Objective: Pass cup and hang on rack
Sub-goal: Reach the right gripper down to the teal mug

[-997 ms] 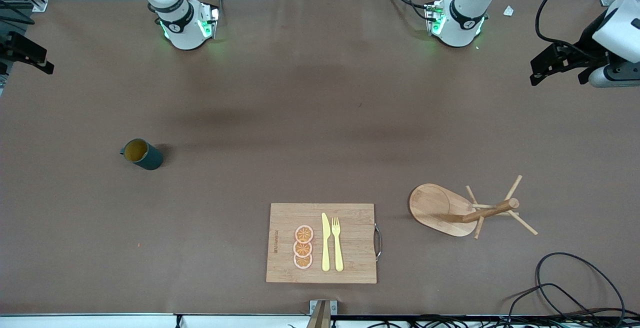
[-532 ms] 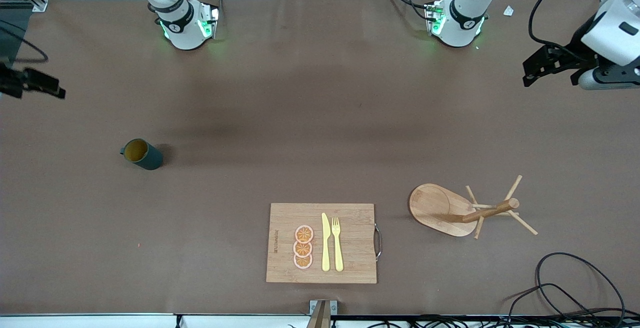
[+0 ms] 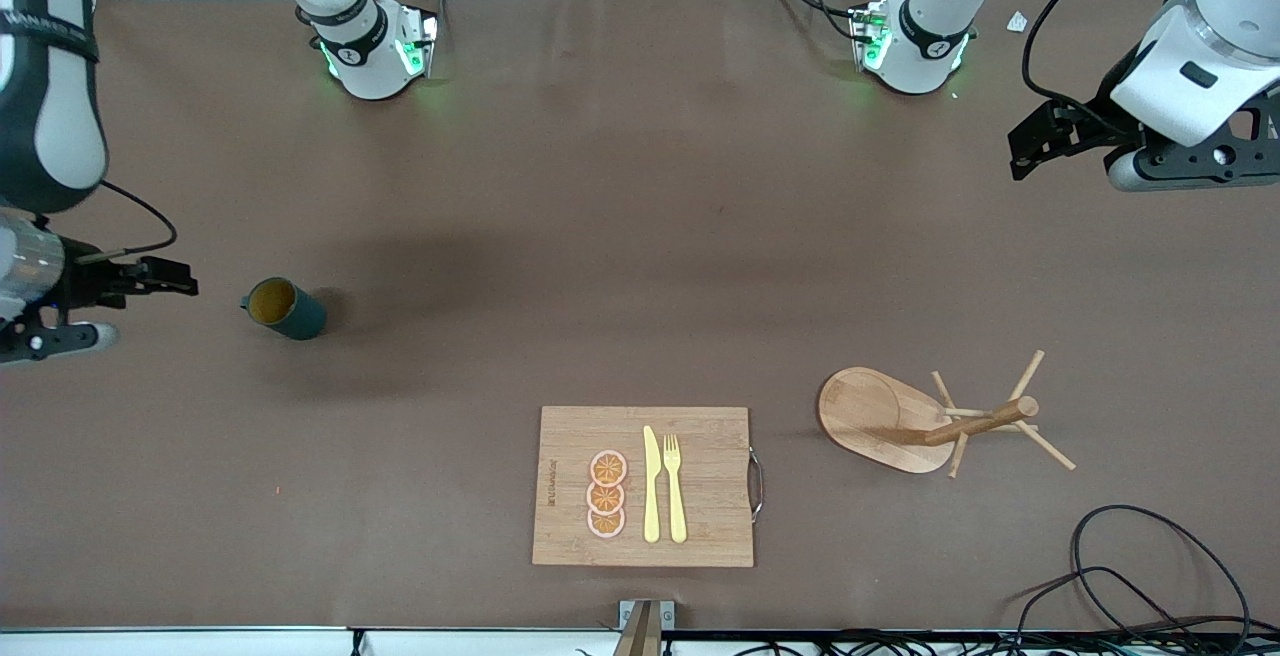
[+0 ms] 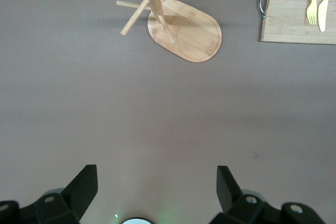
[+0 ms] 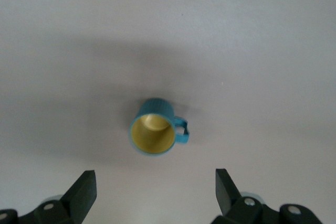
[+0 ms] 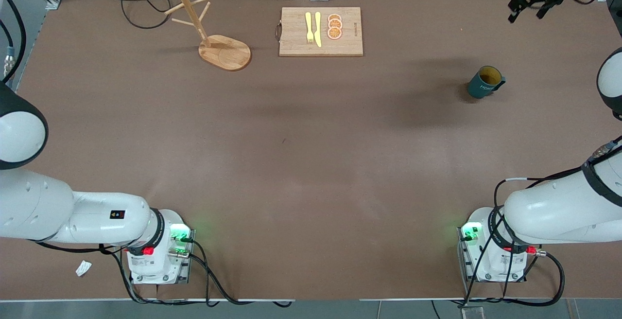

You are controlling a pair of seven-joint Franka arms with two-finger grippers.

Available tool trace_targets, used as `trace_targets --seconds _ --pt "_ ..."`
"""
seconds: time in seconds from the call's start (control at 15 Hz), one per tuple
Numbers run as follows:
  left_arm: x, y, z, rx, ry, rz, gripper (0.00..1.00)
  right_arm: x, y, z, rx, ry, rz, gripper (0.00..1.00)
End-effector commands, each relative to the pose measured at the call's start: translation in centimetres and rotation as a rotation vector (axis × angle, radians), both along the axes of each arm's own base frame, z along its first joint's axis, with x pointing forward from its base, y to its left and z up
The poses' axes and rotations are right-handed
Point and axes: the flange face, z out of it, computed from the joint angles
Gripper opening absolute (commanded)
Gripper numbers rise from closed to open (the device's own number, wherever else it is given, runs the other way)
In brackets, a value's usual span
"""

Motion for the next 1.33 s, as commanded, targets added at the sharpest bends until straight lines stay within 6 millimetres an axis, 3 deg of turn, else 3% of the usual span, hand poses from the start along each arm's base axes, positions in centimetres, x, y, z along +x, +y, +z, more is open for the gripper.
trace_targets --seconds 0.0,0.2,0.6,0.93,1.0,1.06,1.26 --pt "0.9 -0.6 -0.1 -0.016 -0.012 -0.001 1.00 -1.4 -0.8 -6.5 0.036 -0.005 0.125 1.00" --pt "1.0 -0.8 -0.2 -0.019 -0.016 -0.001 1.00 -1.7 -1.8 -11.5 0.047 0.014 0.168 1.00" --pt "1.1 -1.0 -0.1 -0.020 -0.025 0.015 1.00 -3.0 -3.3 -16.3 0.153 -0.028 0.262 0.93" --pt "1.0 -0.9 -0.2 -0.020 -0.022 0.018 1.00 -5.5 -2.7 -19.6 0.150 -0.019 0.268 0.92" --pt "1.0 -0.9 -0.2 -0.020 -0.022 0.019 1.00 -5.9 -2.4 -20.1 0.150 -0.017 0.271 0.88" --pt "1.0 -1.0 -0.2 -0.020 -0.022 0.018 1.00 -6.0 -2.2 -20.3 0.150 -0.015 0.276 0.75" --pt "1.0 -1.0 -0.3 -0.020 -0.019 0.019 1.00 -6.0 -2.1 -20.2 0.158 -0.016 0.324 0.08"
